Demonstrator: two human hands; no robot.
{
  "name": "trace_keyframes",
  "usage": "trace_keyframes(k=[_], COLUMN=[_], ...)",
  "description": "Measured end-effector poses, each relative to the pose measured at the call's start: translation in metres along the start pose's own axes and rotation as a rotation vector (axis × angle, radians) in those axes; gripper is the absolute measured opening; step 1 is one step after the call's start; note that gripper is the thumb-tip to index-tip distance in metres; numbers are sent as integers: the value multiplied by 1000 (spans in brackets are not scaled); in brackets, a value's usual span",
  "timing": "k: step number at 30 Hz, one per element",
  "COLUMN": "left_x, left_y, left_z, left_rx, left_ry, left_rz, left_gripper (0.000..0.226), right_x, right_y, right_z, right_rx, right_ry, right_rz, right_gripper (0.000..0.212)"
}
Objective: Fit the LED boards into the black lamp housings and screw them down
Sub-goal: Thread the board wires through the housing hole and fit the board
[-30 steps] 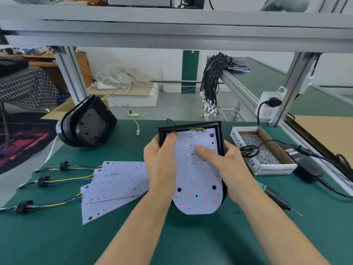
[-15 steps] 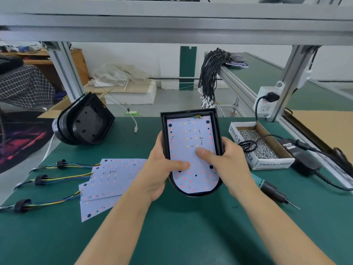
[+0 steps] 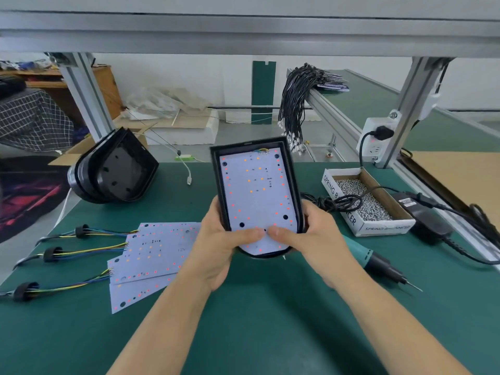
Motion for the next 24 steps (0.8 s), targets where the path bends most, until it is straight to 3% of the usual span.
trace_keyframes(k=[7, 11, 16, 19, 24], left_x=[-5, -3, 9, 14, 1], left_y=[-3, 7, 11, 17, 23], left_z=[-1, 5, 18, 14, -2], left_rx=[-61, 24, 262, 111, -130], left_ry=[73, 87, 269, 425, 465], left_rz=[115, 31, -156, -4, 250], left_gripper=[59, 48, 52, 40, 59], right_x=[3, 5, -7, 0, 2], right_y=[2, -3, 10, -1, -33], right_z=[-1, 6, -8, 0, 13], right_rx=[30, 9, -80, -69, 65], right_ry=[103, -57, -257, -122, 32], right_rz=[-32, -14, -49, 62, 86], right_gripper=[33, 38, 40, 36, 16])
Point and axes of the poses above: each hand's wrist, its own z-axis towards the middle knuckle, its own x-axis out of the back of the hand, y = z × x, the point moved 7 cm from there along z, towards the middle knuckle, and after that the axes turned 8 degrees about -z, right-handed, at the moved point
